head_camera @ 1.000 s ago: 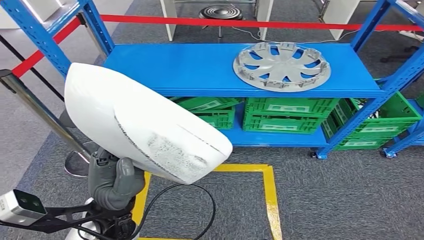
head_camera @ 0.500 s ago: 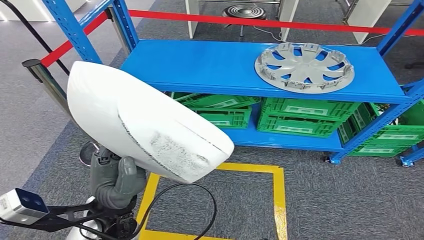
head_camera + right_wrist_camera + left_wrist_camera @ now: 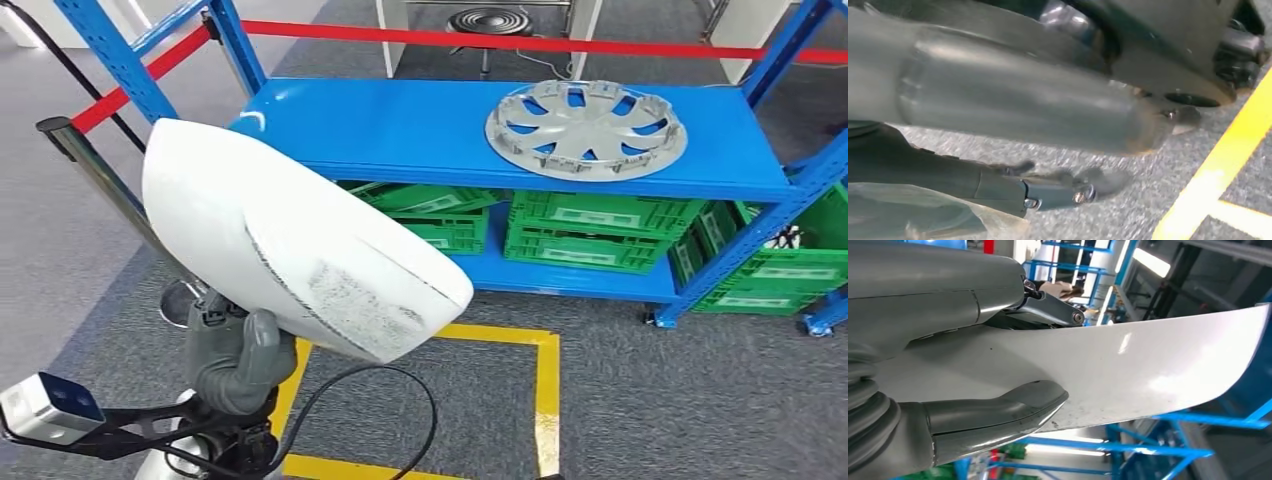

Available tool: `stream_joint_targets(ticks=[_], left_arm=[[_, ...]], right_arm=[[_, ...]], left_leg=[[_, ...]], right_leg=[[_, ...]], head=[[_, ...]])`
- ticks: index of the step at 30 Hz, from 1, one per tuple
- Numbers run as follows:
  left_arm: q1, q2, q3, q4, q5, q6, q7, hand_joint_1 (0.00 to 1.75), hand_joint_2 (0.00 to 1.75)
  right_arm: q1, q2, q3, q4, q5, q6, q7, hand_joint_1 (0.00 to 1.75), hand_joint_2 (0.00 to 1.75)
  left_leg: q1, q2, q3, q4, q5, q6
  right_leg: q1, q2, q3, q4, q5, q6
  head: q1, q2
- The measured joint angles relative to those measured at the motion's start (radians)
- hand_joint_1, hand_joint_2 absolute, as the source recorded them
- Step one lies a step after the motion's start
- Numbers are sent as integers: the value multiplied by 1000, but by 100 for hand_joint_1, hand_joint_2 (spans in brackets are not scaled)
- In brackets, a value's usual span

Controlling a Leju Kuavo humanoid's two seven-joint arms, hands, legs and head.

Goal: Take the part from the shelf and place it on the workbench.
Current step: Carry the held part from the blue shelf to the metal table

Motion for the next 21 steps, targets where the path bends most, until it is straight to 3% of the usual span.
stream_joint_targets(ticks=[1,3,4,7,8,9,10,13,14,15,16,18,19,21], left_arm=[[0,0,0,0,0,-2,0,175,175],[0,0,0,-1,2,-7,0,175,175],[0,0,0,-1,2,-8,0,175,175],[0,0,0,0,2,-10,0,175,175],[0,0,0,0,2,-10,0,175,175],[0,0,0,0,3,-11,0,175,175],[0,0,0,0,3,-11,0,175,175],[0,0,0,-1,4,-12,0,175,175],[0,0,0,-1,5,-13,0,175,175],[0,0,0,-1,7,-14,0,175,175],[0,-1,0,-1,9,-14,0,175,175],[0,-1,0,-1,11,-15,0,175,175],[0,-2,0,-1,11,-16,0,175,175],[0,-2,0,0,12,-16,0,175,175]], right_arm=[[0,0,-1,0,0,7,1,0,0],[1,4,-2,0,5,23,6,0,0],[2,5,-2,0,7,28,9,0,0],[3,6,-3,0,9,26,14,0,0],[3,6,-3,0,9,26,16,0,0],[3,6,-3,0,9,26,18,0,0],[2,6,-3,0,9,27,21,0,0],[1,12,-4,0,9,29,28,0,0],[0,15,-4,0,9,31,30,0,0],[-1,17,-4,0,8,33,31,0,0],[-1,16,-5,0,8,34,31,0,0],[-2,17,-5,0,8,36,33,0,0],[-1,16,-5,0,9,37,33,0,0],[-2,14,-8,0,8,39,36,0,0]], left_leg=[[-1,0,-3,6,-1,-5],[-2,4,-9,25,-17,-8],[-3,8,-21,59,-41,-6],[-15,17,-96,252,-143,12],[-23,17,-114,297,-157,23],[-35,17,-117,309,-154,39],[-49,16,-105,284,-133,63],[-109,12,-31,113,-47,165],[-124,12,-15,72,-35,187],[-132,12,-8,51,-33,198],[-132,13,-5,38,-30,198],[-125,14,10,3,-22,184],[-120,14,17,-13,-16,176],[-115,15,24,-28,-11,162]], right_leg=[[-2,-3,-5,15,-5,-16],[-3,-7,-16,30,-6,-27],[-1,-10,-20,33,-5,-30],[16,-19,-22,26,0,-36],[25,-22,-22,25,1,-37],[35,-23,-21,24,1,-38],[47,-23,-20,23,1,-41],[75,-22,-12,11,4,-53],[77,-23,-12,7,6,-56],[78,-24,-13,4,7,-57],[77,-24,-14,0,9,-56],[78,-25,-18,0,3,-55],[79,-24,-28,18,-11,-52],[77,-21,-73,111,-62,-41]], head=[[-5,0],[-17,0],[-23,0],[-38,0],[-39,0],[-40,0],[-41,0],[-32,0],[-27,0],[-21,0],[-22,0],[-22,0],[-22,0],[-20,0]])
